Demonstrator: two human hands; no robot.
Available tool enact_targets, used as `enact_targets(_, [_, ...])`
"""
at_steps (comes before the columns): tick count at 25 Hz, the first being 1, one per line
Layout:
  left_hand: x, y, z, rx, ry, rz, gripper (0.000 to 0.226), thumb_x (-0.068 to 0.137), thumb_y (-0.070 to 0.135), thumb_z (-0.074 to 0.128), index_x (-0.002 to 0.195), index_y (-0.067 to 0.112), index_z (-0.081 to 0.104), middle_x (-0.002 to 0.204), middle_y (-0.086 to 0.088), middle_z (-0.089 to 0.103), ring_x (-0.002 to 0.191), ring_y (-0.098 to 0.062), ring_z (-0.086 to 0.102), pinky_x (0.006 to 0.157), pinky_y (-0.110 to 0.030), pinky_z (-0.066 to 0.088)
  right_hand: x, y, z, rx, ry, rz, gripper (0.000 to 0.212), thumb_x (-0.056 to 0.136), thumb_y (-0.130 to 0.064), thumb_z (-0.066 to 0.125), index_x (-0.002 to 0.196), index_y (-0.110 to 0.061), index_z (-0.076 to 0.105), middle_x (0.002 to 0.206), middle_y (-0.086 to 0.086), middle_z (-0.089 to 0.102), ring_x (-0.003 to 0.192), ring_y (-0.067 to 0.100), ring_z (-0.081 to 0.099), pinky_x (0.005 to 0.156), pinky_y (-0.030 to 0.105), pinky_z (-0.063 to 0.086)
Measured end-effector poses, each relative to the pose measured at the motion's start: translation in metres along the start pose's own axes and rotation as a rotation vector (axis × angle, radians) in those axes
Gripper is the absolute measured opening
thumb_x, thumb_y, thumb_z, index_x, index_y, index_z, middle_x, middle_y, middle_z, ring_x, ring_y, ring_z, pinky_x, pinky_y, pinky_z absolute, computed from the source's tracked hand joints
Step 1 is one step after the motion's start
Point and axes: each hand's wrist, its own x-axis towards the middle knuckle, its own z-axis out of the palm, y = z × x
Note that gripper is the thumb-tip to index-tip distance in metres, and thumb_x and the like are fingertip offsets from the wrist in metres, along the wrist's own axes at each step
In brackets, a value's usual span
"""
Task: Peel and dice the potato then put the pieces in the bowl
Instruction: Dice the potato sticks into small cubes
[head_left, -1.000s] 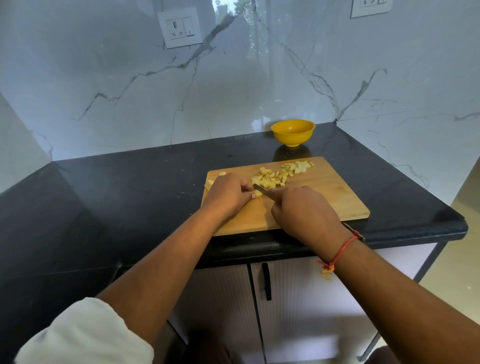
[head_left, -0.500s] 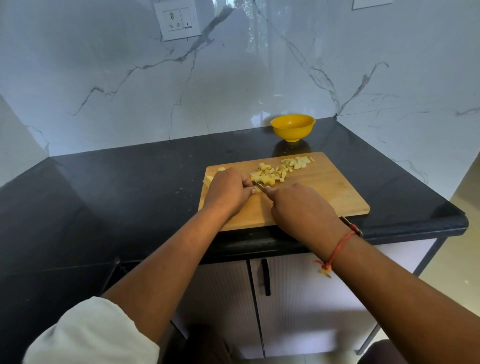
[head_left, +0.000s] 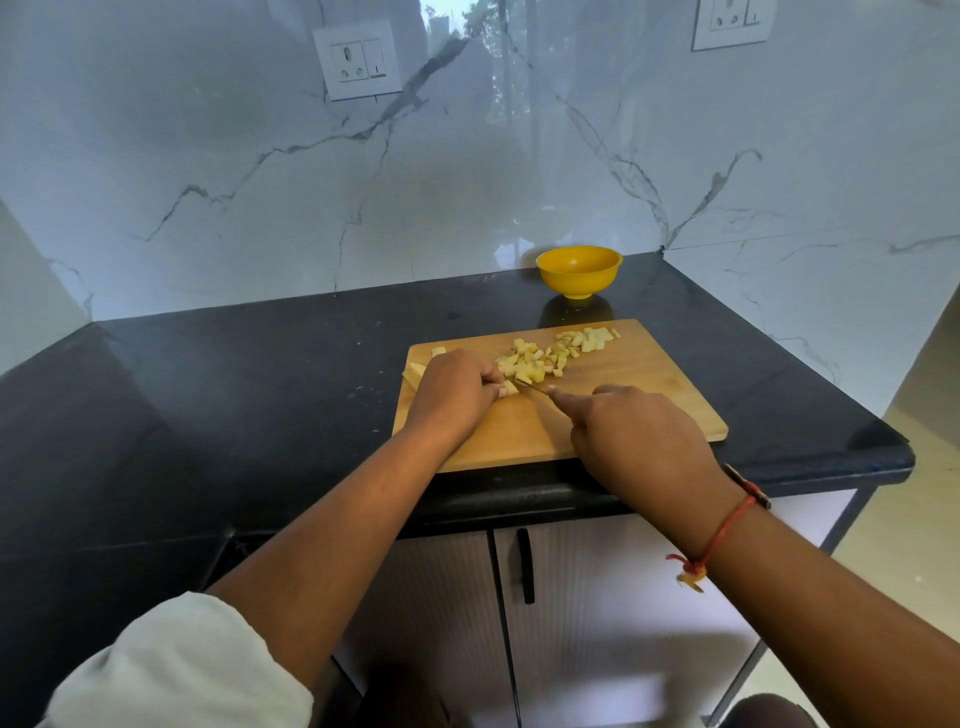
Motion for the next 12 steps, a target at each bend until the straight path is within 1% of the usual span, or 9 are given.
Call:
enact_targets(2, [0.001,-0.002,0.001,0.002,-0.005,-0.010,0.014,0.091,0.027,0.070,0.098,0.019,0.078,0.101,0.002,0.075,0.093,-0.011,0.064,0.086,-0.027,0.048,0.001,0.000,0.000,0.118,0.043,0.013,0.051,0.105,-0.029,0.039,0.153,-0.046,0.032,0.088,-0.004,0.050,0.077,0.013,0.051,0.068,0.030,0.049])
enact_targets(4, [0.002,-0.003,-0.001,0.022,-0.024,-0.020,0.013,0.091,0.028,0.070,0.096,0.019,0.078,0.100,0.003,0.074,0.088,-0.008,0.063,0.086,-0.030,0.051,0.002,-0.004,0.001,0.190,0.063,0.021,0.048,0.103,-0.031,0.040,0.149,-0.046,0.041,0.084,-0.003,0.057,0.073,0.013,0.055,0.068,0.031,0.054])
enact_targets(5, [0.003,-0.004,-0.002,0.036,-0.034,-0.022,0.012,0.091,0.027,0.071,0.096,0.019,0.079,0.101,0.005,0.074,0.086,-0.006,0.061,0.086,-0.029,0.052,0.003,-0.007,0.002,0.211,0.064,0.033,0.047,0.103,-0.031,0.041,0.148,-0.045,0.043,0.083,-0.002,0.058,0.072,0.013,0.056,0.067,0.031,0.055])
enact_targets(7, [0.004,-0.006,-0.004,0.046,-0.048,-0.020,0.011,0.090,0.026,0.071,0.094,0.019,0.079,0.101,0.008,0.074,0.083,-0.003,0.059,0.086,-0.029,0.052,0.009,-0.013,0.003,0.220,0.057,0.055,0.047,0.103,-0.030,0.041,0.148,-0.043,0.044,0.081,-0.003,0.055,0.071,0.013,0.054,0.064,0.030,0.052])
enact_targets(10, [0.003,-0.005,-0.007,0.045,-0.058,-0.016,0.011,0.091,0.026,0.070,0.092,0.020,0.079,0.091,0.007,0.073,0.080,-0.006,0.062,0.084,-0.029,0.052,0.014,-0.022,0.004,0.211,0.030,0.067,0.045,0.103,-0.029,0.042,0.147,-0.040,0.045,0.087,-0.002,0.056,0.075,0.014,0.054,0.065,0.028,0.048])
enact_targets(12, [0.003,-0.006,-0.006,0.034,-0.053,-0.017,0.011,0.091,0.027,0.070,0.092,0.020,0.079,0.088,0.007,0.073,0.080,-0.007,0.063,0.083,-0.028,0.052,0.017,-0.026,0.005,0.193,0.007,0.073,0.047,0.104,-0.030,0.041,0.150,-0.039,0.041,0.099,0.002,0.061,0.085,0.017,0.057,0.068,0.028,0.048])
